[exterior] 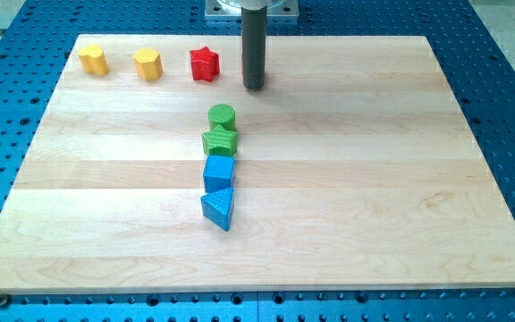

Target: Move your arm diagonally to the red star

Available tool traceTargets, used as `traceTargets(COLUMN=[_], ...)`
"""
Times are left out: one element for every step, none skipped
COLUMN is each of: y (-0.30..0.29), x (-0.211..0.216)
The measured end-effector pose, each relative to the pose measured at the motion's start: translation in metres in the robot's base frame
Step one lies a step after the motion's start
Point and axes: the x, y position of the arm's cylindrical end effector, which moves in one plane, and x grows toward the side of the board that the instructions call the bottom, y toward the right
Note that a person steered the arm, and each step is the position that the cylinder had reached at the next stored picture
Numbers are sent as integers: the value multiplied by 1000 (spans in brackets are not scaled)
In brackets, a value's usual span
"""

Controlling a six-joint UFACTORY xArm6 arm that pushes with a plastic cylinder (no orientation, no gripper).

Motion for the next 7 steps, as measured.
traceTargets(y=[-1, -1, -4, -1, -1, -10, -69], x=[1, 6, 6, 9, 9, 9, 29])
